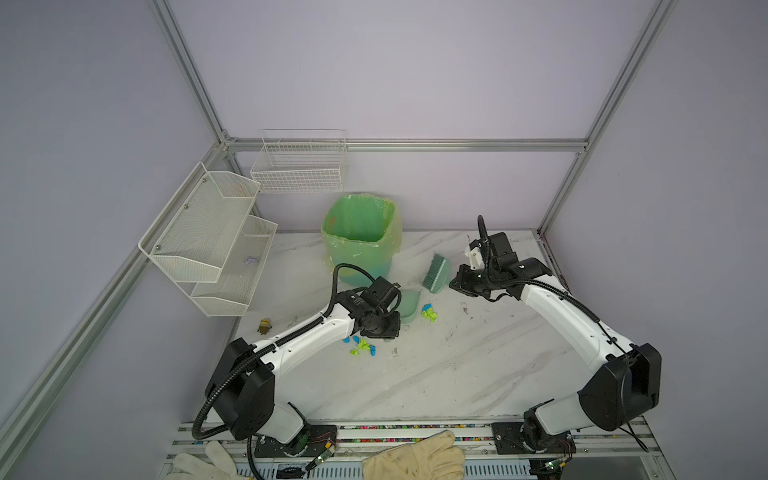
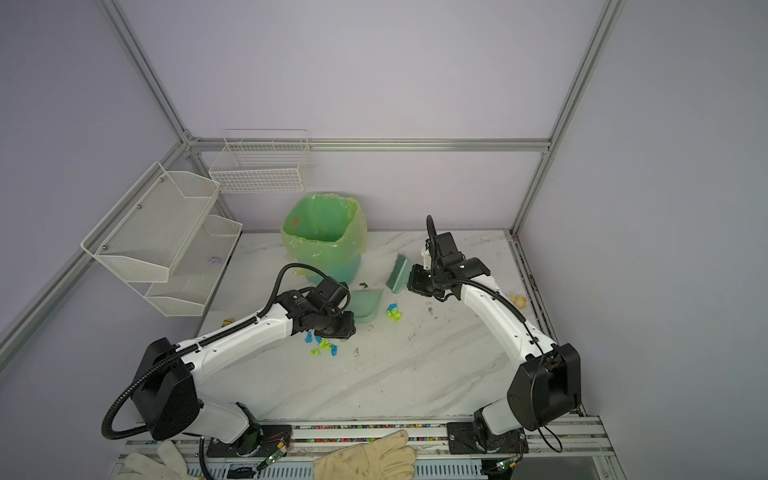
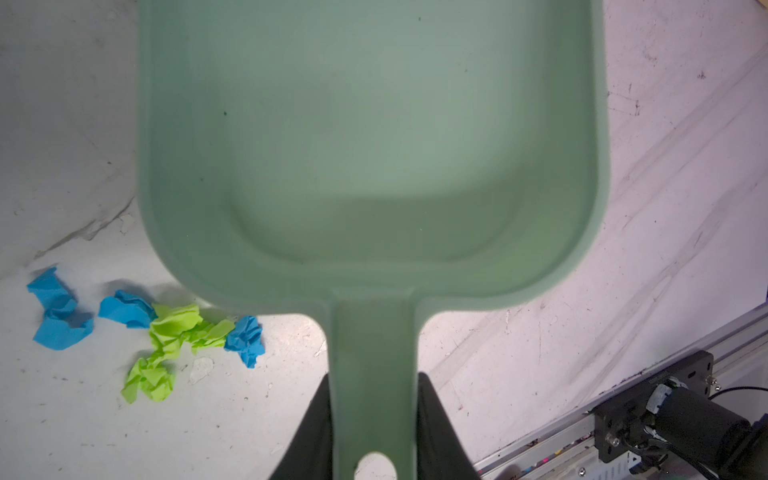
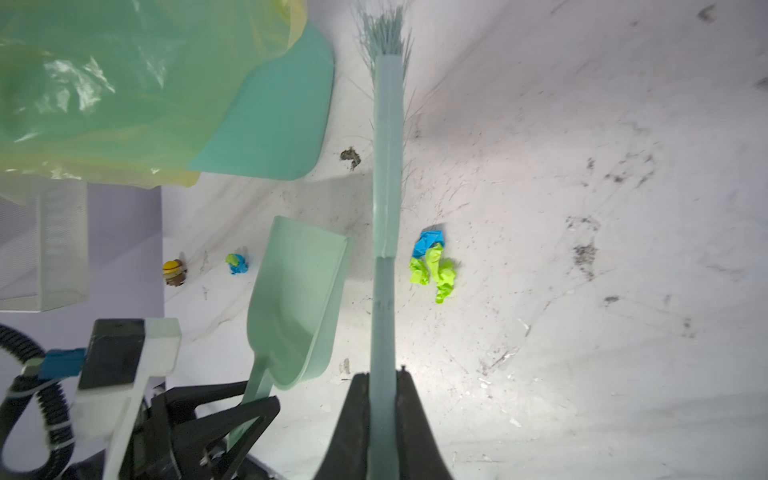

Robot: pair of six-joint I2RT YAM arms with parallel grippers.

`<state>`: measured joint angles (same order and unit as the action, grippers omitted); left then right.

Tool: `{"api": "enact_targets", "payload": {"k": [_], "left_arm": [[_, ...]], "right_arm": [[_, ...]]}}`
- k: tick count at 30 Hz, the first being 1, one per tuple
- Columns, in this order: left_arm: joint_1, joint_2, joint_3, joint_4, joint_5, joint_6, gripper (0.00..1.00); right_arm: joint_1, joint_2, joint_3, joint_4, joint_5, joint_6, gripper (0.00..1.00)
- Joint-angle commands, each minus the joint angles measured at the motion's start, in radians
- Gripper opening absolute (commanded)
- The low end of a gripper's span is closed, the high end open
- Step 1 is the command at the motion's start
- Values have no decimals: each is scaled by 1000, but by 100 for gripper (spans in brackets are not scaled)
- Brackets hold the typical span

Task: Sweep away the paper scraps from the table
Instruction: 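Sweep the scraps into the dustpan with the brush in the right gripper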

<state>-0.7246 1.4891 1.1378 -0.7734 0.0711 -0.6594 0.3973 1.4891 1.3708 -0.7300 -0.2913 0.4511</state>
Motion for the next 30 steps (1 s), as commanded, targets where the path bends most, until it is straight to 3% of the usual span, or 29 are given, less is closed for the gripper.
{"api": "enact_targets", "payload": {"k": [1, 12, 20, 30], "left_arm": [[-20, -29, 43, 4, -21, 33, 0], [-128, 63, 99, -78, -66, 99, 0], [-167, 118, 129, -125, -121, 105, 0], [-190, 147, 141, -141, -133, 119, 0]], "right_arm": [[-5, 24, 75, -139, 150, -84, 0], [0, 93, 164, -243, 335, -160, 0], [109, 115, 162, -239, 530, -201, 0], [158, 261, 262, -319, 524, -268, 0]]}}
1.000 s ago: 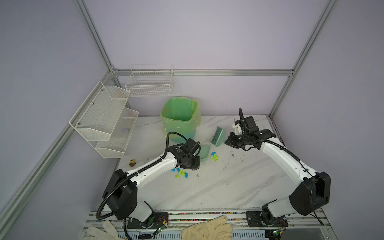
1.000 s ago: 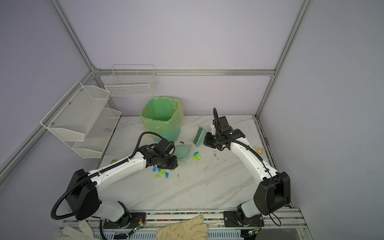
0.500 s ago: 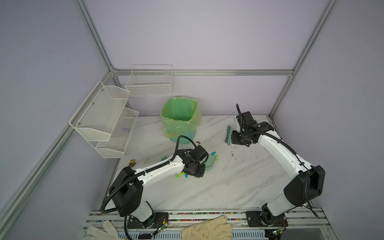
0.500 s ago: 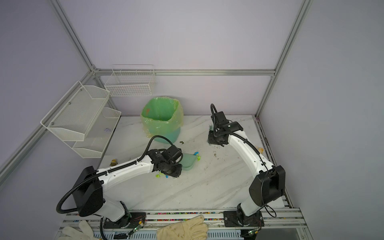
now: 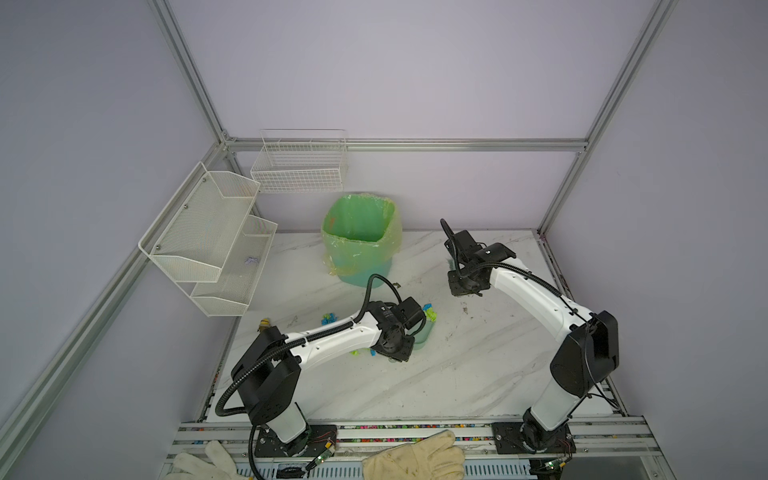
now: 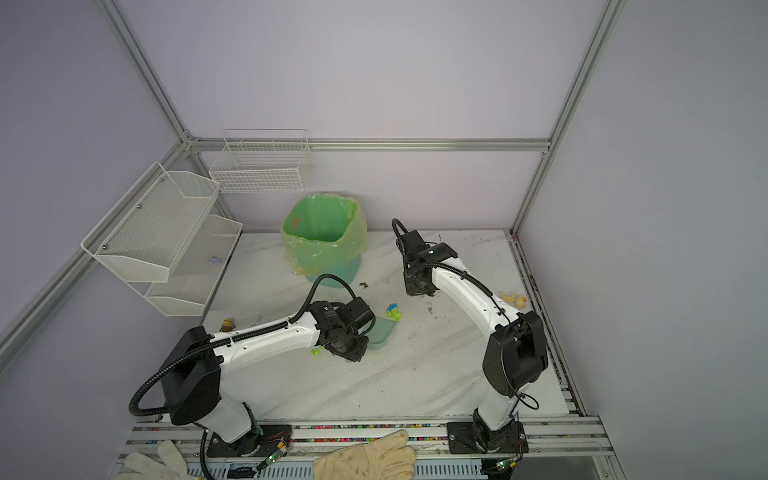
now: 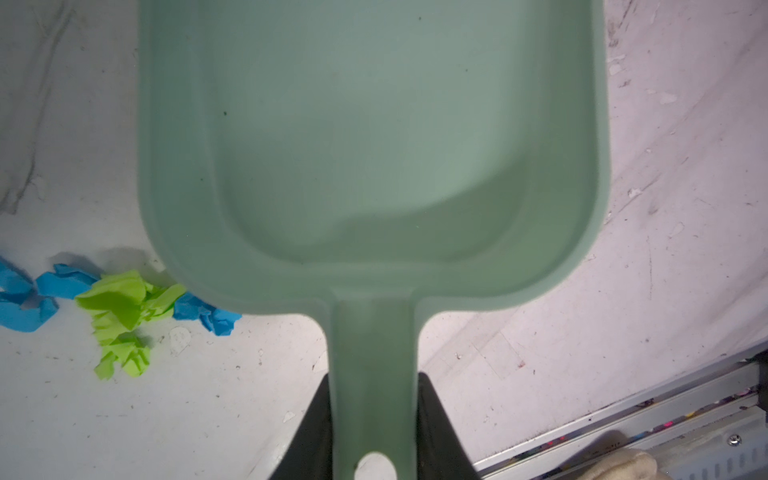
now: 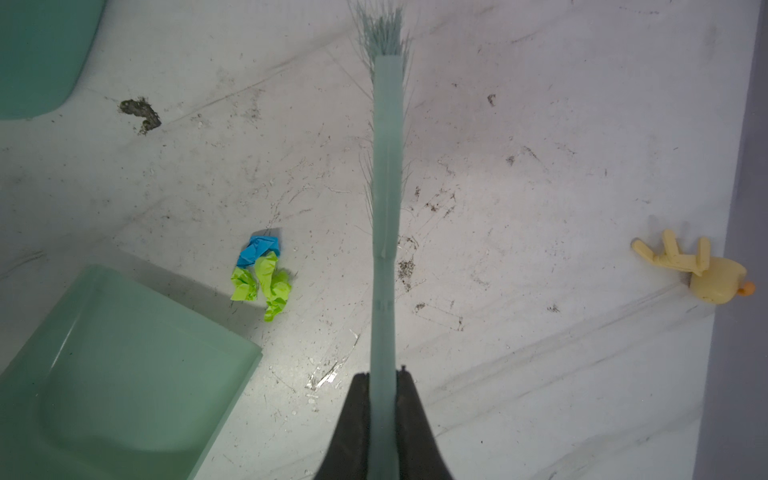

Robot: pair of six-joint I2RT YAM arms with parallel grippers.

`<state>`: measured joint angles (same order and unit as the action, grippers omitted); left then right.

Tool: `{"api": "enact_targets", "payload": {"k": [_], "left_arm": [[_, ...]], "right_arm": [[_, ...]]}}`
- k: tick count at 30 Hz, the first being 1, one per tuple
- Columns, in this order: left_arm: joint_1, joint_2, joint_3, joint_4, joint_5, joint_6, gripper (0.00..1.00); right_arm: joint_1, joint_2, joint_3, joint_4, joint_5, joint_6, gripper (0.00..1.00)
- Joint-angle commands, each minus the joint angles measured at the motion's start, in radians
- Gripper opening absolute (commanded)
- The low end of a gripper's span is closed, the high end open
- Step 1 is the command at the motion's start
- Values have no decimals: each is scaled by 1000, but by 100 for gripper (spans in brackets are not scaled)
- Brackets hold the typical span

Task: Sweep away the paper scraps from the table
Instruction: 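Sweep the scraps into the dustpan with the brush in the right gripper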

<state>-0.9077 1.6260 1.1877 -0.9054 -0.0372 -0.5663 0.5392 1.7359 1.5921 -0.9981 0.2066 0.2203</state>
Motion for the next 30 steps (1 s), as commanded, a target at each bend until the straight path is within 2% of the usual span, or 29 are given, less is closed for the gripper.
{"api": "enact_targets", "payload": {"k": [1, 5, 15, 30], "left_arm": [[-7, 15, 92, -9, -21, 25, 0], [-16, 24, 102, -9, -15, 25, 0], [-19, 74, 122, 2, -36, 12, 0], [-18, 126, 143, 23, -19, 18, 0]], "right_arm": [[25, 29, 54, -62, 33, -38, 0], [47, 64, 79, -76, 33, -54, 0], [59, 79, 81, -64, -76, -79, 0], [96, 89, 45, -48, -128, -118, 0]]}}
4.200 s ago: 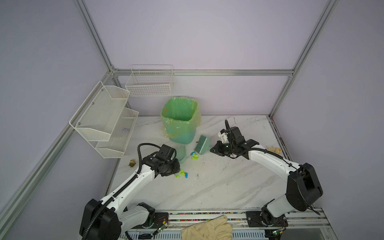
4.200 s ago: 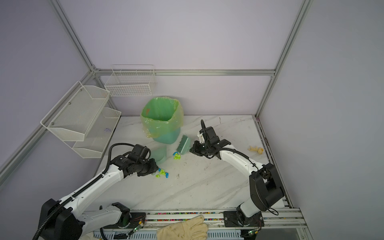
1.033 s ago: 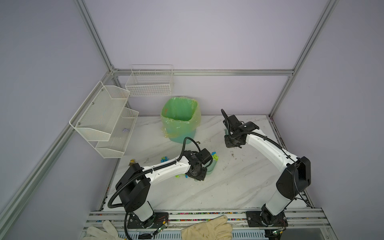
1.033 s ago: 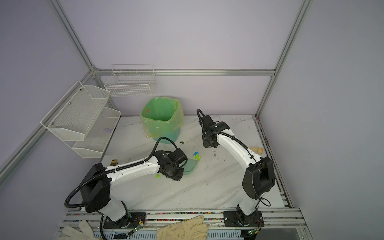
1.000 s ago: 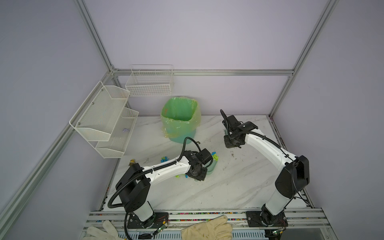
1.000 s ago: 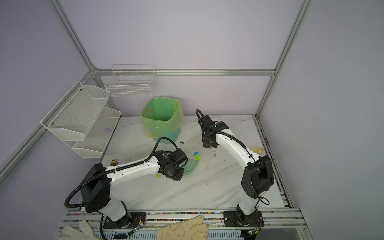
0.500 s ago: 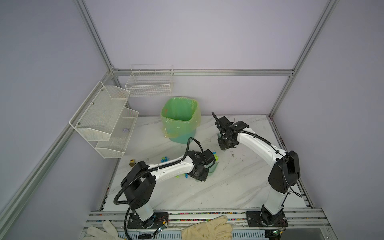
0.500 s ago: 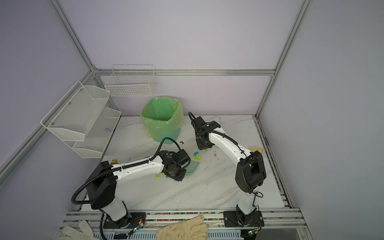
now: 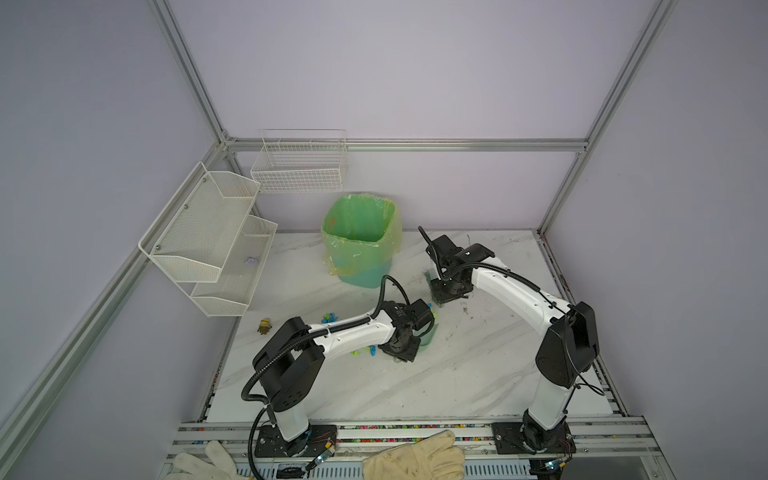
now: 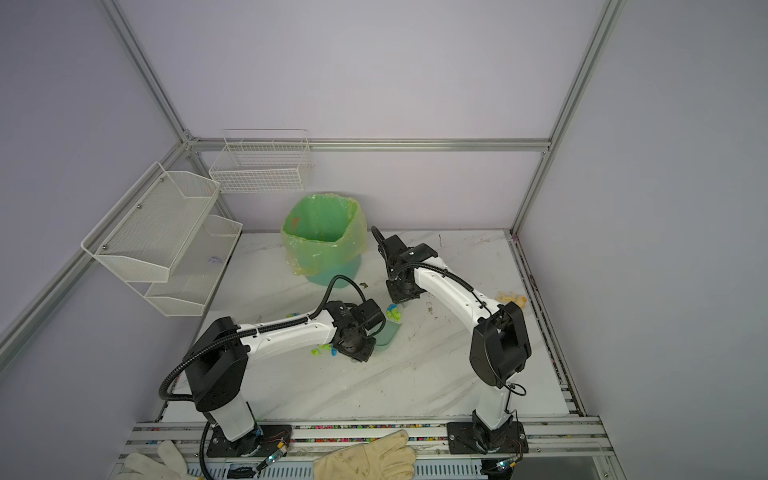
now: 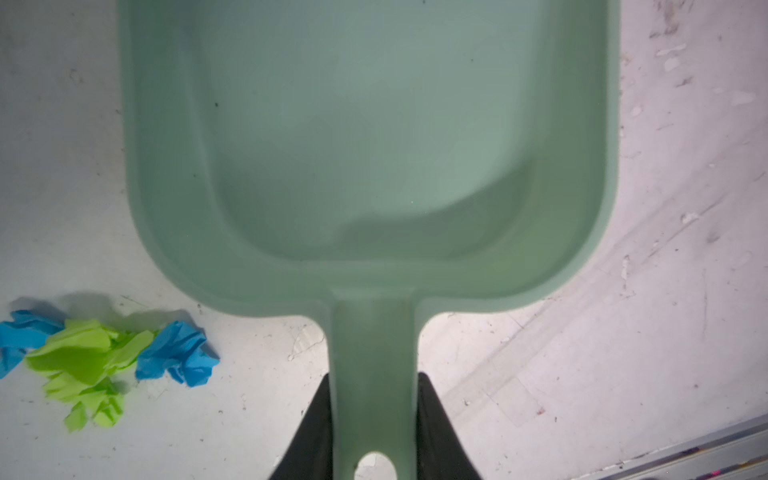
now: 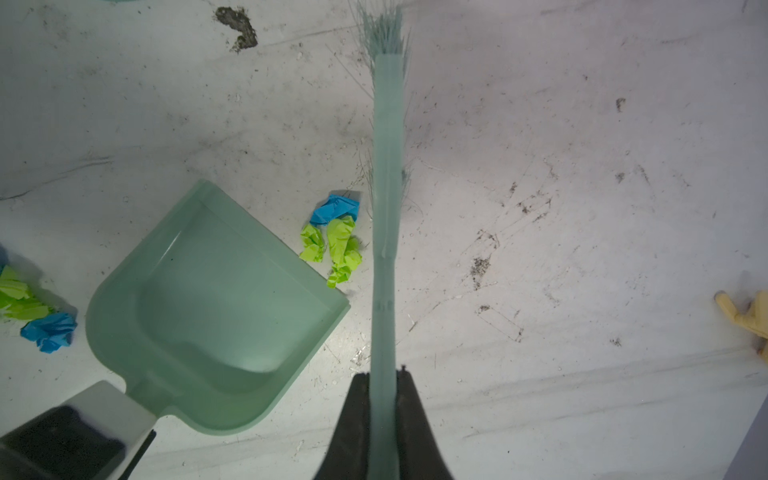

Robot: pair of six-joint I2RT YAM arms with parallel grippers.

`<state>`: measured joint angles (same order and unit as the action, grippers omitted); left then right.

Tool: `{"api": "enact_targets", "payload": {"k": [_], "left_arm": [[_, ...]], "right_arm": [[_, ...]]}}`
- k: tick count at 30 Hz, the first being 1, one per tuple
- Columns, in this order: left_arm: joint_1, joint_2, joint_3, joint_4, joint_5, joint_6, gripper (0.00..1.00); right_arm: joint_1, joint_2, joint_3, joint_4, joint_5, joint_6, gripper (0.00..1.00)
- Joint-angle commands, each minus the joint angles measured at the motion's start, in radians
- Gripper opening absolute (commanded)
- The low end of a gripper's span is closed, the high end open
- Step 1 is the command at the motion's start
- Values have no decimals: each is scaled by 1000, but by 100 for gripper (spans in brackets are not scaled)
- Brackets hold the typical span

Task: Sweep away the paper scraps from the table
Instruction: 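Sweep the scraps into the dustpan with the brush in the right gripper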

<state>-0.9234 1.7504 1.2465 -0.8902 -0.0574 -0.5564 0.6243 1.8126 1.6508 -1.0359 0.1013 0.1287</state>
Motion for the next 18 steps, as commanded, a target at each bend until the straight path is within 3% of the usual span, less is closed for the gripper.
{"api": "enact_targets", "payload": {"k": [1, 10, 18], "left_arm": [[-1, 5, 89, 6, 1, 10, 0], [17, 34, 119, 1, 5, 26, 0], [37, 57, 125, 0, 2, 48, 0]], "right_arm": [[12, 9, -18, -10, -25, -31, 0], [20, -43, -96, 5, -135, -63, 0], [25, -150, -235, 97, -377, -55, 0]]}}
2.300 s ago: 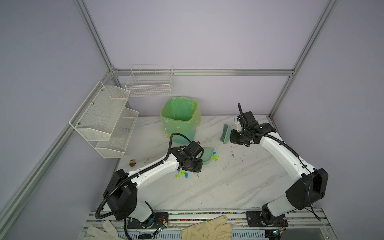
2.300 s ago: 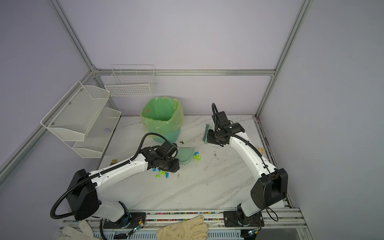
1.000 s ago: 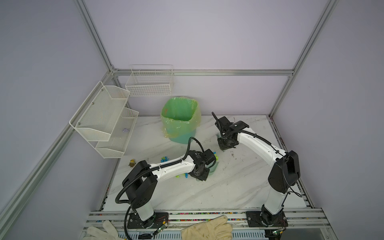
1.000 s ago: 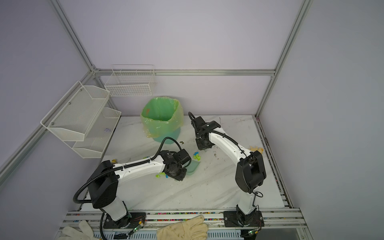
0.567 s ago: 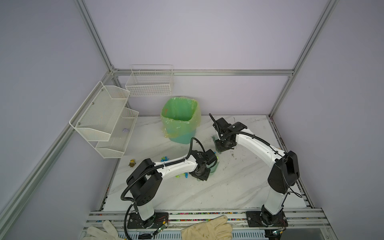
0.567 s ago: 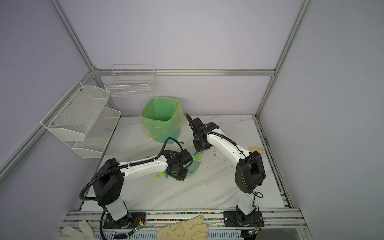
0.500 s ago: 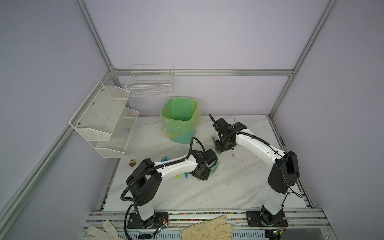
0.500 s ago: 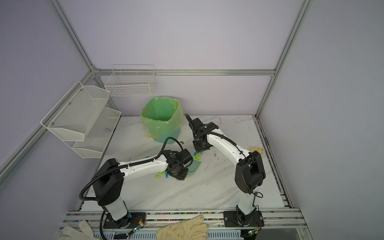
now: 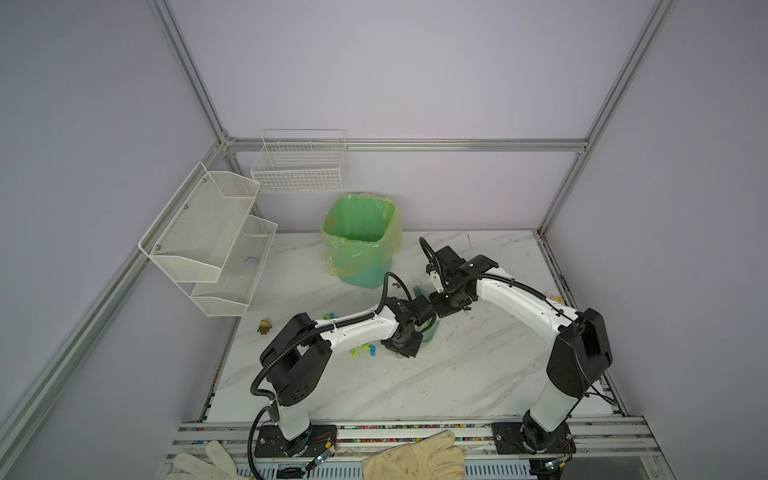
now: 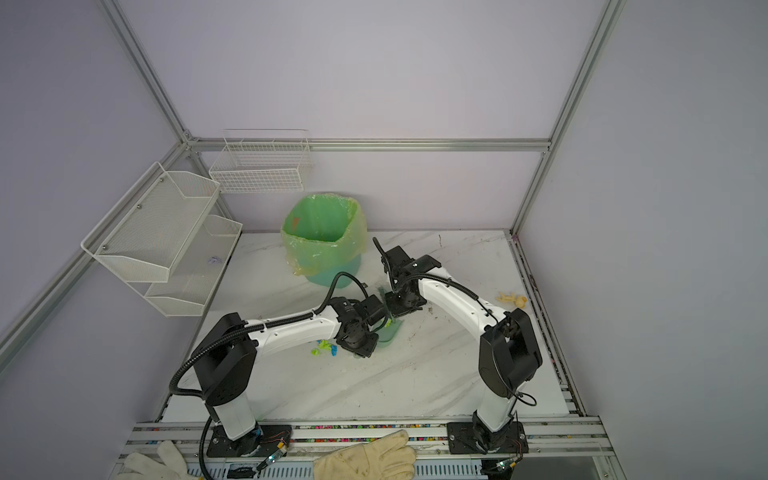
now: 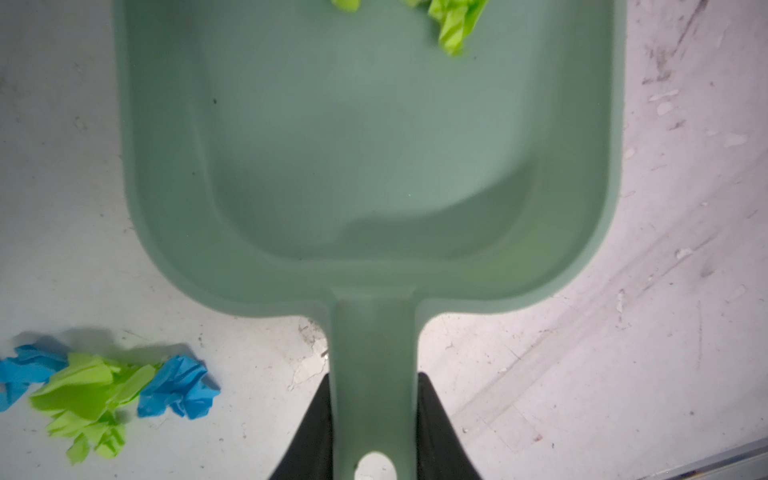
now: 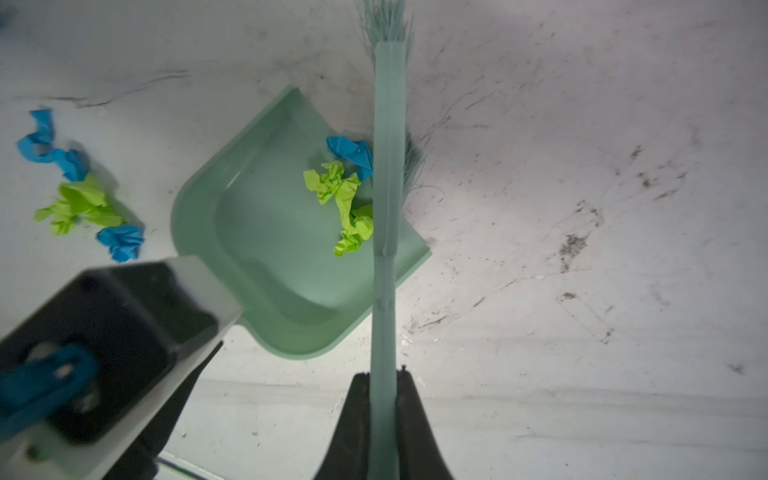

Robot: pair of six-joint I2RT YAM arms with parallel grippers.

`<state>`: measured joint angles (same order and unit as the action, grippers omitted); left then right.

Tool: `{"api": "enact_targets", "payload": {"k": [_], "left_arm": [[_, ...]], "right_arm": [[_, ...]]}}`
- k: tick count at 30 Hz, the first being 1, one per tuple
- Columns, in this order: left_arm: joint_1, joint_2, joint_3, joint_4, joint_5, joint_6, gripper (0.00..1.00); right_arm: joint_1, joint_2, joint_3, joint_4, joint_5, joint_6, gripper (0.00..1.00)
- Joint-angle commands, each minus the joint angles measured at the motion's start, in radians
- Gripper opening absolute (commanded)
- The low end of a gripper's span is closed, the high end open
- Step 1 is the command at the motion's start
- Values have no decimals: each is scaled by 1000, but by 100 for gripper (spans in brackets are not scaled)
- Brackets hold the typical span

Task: Sweep away the paper scraps from the table
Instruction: 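Sweep the scraps into the dustpan with the brush in the right gripper, then brush more scraps into the dustpan held by the left gripper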

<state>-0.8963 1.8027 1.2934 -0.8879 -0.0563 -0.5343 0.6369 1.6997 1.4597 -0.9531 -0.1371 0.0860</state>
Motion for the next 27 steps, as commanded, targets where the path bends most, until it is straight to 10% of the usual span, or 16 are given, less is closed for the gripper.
{"api": "enact_targets", "payload": {"k": [1, 27], "left_arm": [[13, 7, 78, -3, 0, 29, 0], [25, -19, 80, -5, -52, 57, 0]], "right_arm": [[12, -50, -59, 21, -162, -11, 0], [-105, -182, -33, 124, -29, 133, 0]]}}
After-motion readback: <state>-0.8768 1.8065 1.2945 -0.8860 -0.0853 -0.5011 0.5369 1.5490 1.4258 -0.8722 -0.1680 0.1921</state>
